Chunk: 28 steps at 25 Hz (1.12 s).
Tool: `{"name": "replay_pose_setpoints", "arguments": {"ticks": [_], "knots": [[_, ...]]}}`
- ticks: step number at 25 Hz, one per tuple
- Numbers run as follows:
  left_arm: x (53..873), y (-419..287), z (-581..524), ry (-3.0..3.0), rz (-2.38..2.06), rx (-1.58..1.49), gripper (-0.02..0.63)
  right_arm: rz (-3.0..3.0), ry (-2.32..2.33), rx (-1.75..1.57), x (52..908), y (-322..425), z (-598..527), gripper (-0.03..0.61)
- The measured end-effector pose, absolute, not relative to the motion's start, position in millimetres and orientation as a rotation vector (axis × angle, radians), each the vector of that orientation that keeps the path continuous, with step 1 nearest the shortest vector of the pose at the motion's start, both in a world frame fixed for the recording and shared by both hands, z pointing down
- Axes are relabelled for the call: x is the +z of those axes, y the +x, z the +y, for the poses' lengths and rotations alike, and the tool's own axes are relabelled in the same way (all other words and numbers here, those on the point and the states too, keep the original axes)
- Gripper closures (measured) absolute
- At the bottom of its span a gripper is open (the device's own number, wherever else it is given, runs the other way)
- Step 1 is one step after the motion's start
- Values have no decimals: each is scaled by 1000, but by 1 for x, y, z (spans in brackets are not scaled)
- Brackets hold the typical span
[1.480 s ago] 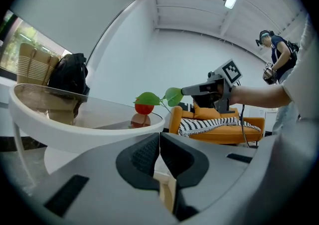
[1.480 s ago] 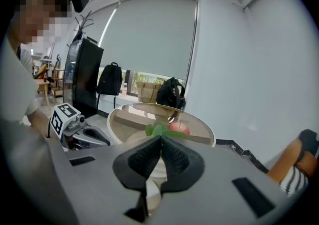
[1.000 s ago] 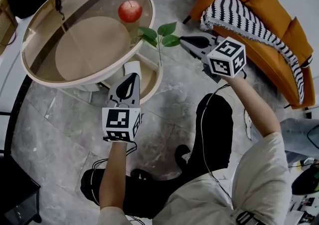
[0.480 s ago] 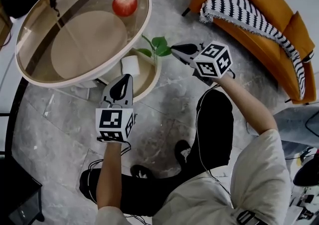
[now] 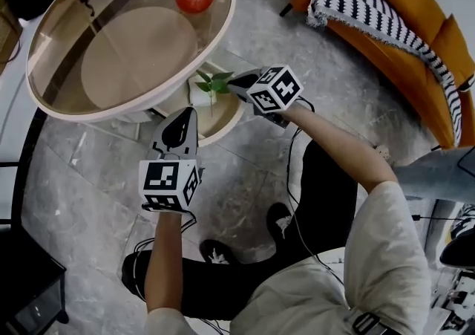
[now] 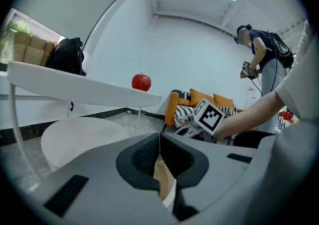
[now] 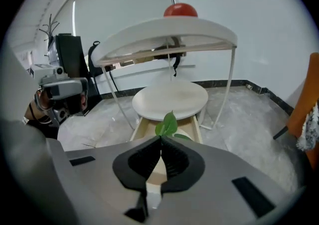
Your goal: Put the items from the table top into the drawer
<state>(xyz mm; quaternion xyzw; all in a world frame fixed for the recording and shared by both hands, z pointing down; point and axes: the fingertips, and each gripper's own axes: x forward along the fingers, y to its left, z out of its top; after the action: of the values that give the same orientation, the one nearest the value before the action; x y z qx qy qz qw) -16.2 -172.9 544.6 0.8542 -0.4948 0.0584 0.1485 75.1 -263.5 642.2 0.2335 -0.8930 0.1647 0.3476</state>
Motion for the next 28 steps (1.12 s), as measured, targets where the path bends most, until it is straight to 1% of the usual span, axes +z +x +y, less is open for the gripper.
{"name": "replay_pose_setpoints", "arguments": {"ticks": [6, 10, 14, 18, 19, 20, 21, 24, 28], "knots": [[543, -22, -170, 2445, -1428, 158, 592, -2249, 484, 249, 689, 23, -247, 545], [545, -25, -166, 2440, -1441, 173, 592, -2210, 434, 192, 709, -2, -240, 545], [543, -26, -166, 2440, -1455, 175, 592, -2201, 443, 246, 727, -7, -245, 543], [538, -28, -167, 2450, -1456, 166, 592, -2269, 492, 340, 720, -6, -247, 539], [538, -28, -167, 2454, -1454, 167, 592, -2280, 506, 365, 717, -5, -246, 518], [538, -28, -167, 2456, -1452, 166, 592, -2287, 515, 391, 715, -3, -246, 429], [539, -28, -168, 2456, -1451, 164, 592, -2288, 524, 410, 713, -1, -246, 372], [539, -29, -168, 2456, -1450, 163, 592, -2302, 584, 433, 700, 9, -249, 371], [537, -30, -168, 2462, -1451, 159, 592, -2413, 711, 502, 660, 27, -255, 371]]}}
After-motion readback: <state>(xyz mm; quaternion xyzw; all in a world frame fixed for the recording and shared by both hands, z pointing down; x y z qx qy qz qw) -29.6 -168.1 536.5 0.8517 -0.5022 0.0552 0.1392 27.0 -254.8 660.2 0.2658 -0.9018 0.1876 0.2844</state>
